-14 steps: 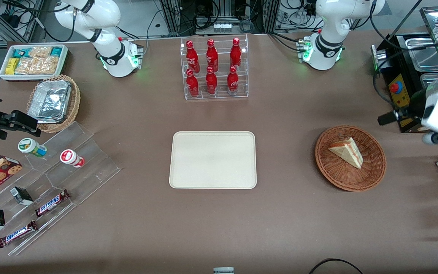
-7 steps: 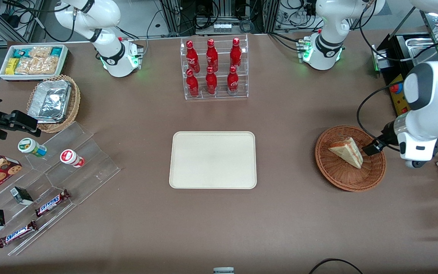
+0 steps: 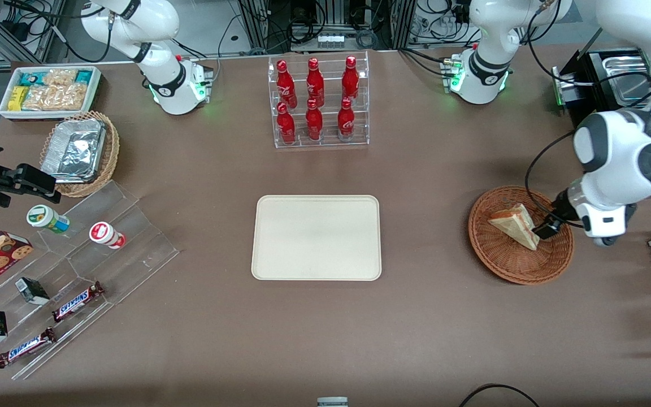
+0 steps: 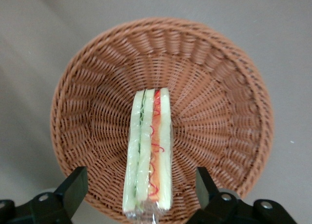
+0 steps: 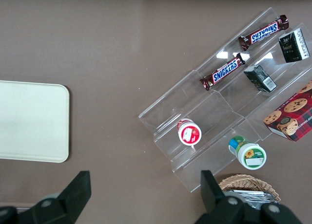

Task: Place sandwich from basket to tray
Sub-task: 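Lower the open left gripper over the wrapped sandwich in the basket, then close the left gripper on the sandwich and lift it from the basket, then carry the held sandwich with the left gripper over the cream tray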

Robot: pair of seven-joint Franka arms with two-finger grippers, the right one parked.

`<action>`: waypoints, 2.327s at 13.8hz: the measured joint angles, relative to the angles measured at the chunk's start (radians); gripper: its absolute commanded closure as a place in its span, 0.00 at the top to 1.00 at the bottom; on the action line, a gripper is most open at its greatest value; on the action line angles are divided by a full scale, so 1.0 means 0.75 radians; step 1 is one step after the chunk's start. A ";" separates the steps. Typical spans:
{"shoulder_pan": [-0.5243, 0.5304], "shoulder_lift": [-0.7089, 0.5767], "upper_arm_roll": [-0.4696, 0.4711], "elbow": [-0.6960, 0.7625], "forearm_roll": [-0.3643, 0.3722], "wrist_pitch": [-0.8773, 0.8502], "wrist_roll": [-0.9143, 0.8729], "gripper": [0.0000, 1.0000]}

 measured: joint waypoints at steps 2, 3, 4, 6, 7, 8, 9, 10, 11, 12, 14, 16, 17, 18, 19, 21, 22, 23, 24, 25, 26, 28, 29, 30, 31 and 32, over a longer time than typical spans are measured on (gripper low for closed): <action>-0.004 0.025 -0.004 -0.033 0.000 0.055 -0.041 0.98; -0.005 0.037 -0.006 -0.039 0.000 0.073 -0.052 0.98; -0.005 0.047 -0.007 -0.042 0.000 0.088 -0.059 0.98; -0.005 0.068 -0.007 -0.046 -0.029 0.114 -0.066 0.98; -0.006 0.080 -0.007 -0.047 -0.057 0.134 -0.066 0.98; -0.008 0.094 -0.008 -0.049 -0.074 0.153 -0.066 0.98; -0.011 0.112 -0.009 -0.051 -0.081 0.164 -0.066 0.98; -0.015 0.130 -0.011 -0.051 -0.085 0.169 -0.066 0.97; -0.019 0.145 -0.011 -0.051 -0.086 0.174 -0.066 0.94; -0.024 0.156 -0.011 -0.052 -0.086 0.177 -0.066 0.89; -0.035 0.171 -0.013 -0.052 -0.087 0.179 -0.067 0.63; -0.040 0.175 -0.013 -0.052 -0.088 0.179 -0.067 0.40; -0.040 0.175 -0.012 -0.051 -0.088 0.179 -0.067 0.36; -0.040 0.174 -0.012 -0.051 -0.088 0.178 -0.067 0.33; -0.041 0.169 -0.012 -0.050 -0.088 0.172 -0.067 0.32; -0.052 0.145 -0.014 -0.032 -0.088 0.134 -0.065 0.32; -0.061 0.121 -0.016 -0.008 -0.088 0.084 -0.063 0.31; -0.071 0.092 -0.023 0.030 -0.087 0.010 -0.059 0.32; -0.095 0.066 -0.029 0.083 -0.085 -0.076 -0.052 0.32; -0.142 0.049 -0.032 0.141 -0.077 -0.148 -0.050 0.31; -0.200 0.045 -0.035 0.190 -0.057 -0.188 -0.050 0.28; -0.309 0.057 -0.041 0.247 -0.013 -0.201 -0.055 0.27; -0.358 0.078 -0.043 0.275 -0.006 -0.201 -0.052 0.27; -0.407 0.109 -0.045 0.312 -0.002 -0.201 -0.046 0.27; -0.458 0.149 -0.047 0.353 -0.002 -0.201 -0.039 0.27; -0.510 0.192 -0.048 0.392 -0.002 -0.199 -0.037 0.27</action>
